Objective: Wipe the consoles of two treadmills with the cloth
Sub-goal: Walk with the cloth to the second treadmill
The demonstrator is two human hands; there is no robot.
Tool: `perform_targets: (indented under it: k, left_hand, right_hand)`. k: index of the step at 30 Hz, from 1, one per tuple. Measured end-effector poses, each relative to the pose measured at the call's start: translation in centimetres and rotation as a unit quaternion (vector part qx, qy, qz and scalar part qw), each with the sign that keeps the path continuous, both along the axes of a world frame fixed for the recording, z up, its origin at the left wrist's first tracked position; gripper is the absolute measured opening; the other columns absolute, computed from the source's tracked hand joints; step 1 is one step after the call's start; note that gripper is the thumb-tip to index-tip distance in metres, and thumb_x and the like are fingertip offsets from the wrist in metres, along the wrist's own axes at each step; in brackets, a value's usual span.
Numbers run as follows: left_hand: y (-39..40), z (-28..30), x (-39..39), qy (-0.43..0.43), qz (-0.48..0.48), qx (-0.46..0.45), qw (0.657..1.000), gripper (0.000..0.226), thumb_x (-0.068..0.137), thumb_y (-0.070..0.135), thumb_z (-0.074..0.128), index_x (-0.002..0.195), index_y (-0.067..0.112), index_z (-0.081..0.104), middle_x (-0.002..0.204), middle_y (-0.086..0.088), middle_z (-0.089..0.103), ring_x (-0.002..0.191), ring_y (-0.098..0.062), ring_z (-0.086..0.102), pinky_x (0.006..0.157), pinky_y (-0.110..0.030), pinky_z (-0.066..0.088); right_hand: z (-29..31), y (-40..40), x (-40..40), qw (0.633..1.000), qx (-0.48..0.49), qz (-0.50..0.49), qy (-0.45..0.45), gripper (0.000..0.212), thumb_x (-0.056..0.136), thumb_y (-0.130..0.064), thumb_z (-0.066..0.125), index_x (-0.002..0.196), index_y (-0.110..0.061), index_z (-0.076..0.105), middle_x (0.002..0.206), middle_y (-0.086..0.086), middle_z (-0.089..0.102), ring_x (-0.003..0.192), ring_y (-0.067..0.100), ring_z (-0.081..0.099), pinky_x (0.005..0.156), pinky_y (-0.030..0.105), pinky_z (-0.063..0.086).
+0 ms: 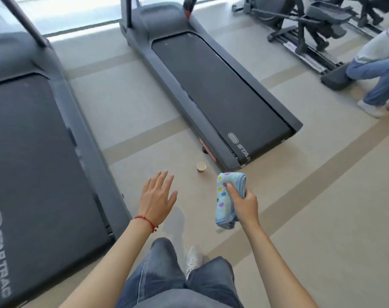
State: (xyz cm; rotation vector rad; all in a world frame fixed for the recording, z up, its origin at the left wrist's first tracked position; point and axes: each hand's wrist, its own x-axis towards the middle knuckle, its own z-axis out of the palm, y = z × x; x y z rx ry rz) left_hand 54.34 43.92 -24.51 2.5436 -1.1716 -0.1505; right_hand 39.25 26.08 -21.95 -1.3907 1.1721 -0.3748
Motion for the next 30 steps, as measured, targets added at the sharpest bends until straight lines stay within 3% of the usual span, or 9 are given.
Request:
perform_targets:
  k: [7,10,12,20,30]
  left_hand:
    - [2.3,0.2,5.2,-0.001,0.128,0.024,0.991,0.051,0.088,0.035,0.036,0.116,0.001,0.060,0.121,-0.021,0.059,0.111,-0.038,0.057,0.090,-0.054,0.044]
    - [3.1,-0.2,8.5,-0.010,0.158,0.037,0.987,0.055,0.094,0.040,0.029,0.117,0.001,0.060,0.122,-0.021,0.059,0.113,-0.037,0.056,0.091,-0.053,0.044]
    - [3.1,-0.5,11.4,-0.008,0.172,0.037,0.984,0.058,0.096,0.041,0.025,0.118,0.001,0.060,0.122,-0.020,0.059,0.113,-0.037,0.056,0.092,-0.053,0.044]
    - [1.5,0.6,26.6,-0.027,0.196,0.015,0.980,0.053,0.088,0.036,0.035,0.119,0.000,0.059,0.122,-0.021,0.059,0.114,-0.038,0.055,0.093,-0.055,0.041]
    - [-0.7,3.2,43.8,-0.076,0.208,0.003,0.975,0.052,0.088,0.035,0.035,0.119,0.000,0.059,0.124,-0.021,0.058,0.114,-0.039,0.055,0.092,-0.054,0.044]
  right_hand:
    - [-0.9,-1.1,10.9,0.991,0.026,0.134,-0.014,0.019,0.082,-0.026,0.068,0.095,-0.013,0.065,0.089,0.003,0.068,0.080,0.016,0.066,0.067,0.027,0.054]
    - [-1.2,-0.9,15.7,0.985,0.034,0.169,-0.014,0.025,0.082,-0.028,0.068,0.099,-0.010,0.064,0.088,0.001,0.068,0.077,0.012,0.065,0.060,0.019,0.053]
    - [-1.4,-0.9,19.2,0.981,0.041,0.187,-0.018,0.027,0.083,-0.027,0.068,0.100,-0.007,0.063,0.087,0.002,0.068,0.077,0.012,0.065,0.060,0.020,0.053]
    - [-0.2,-2.4,35.3,0.977,0.027,0.210,-0.023,0.021,0.082,-0.030,0.069,0.094,-0.013,0.064,0.090,0.005,0.069,0.084,0.021,0.068,0.072,0.036,0.057]
    - [2.4,-4.6,52.1,0.972,0.009,0.230,-0.042,0.020,0.084,-0.028,0.067,0.096,-0.013,0.065,0.088,0.003,0.069,0.084,0.018,0.067,0.075,0.035,0.056]
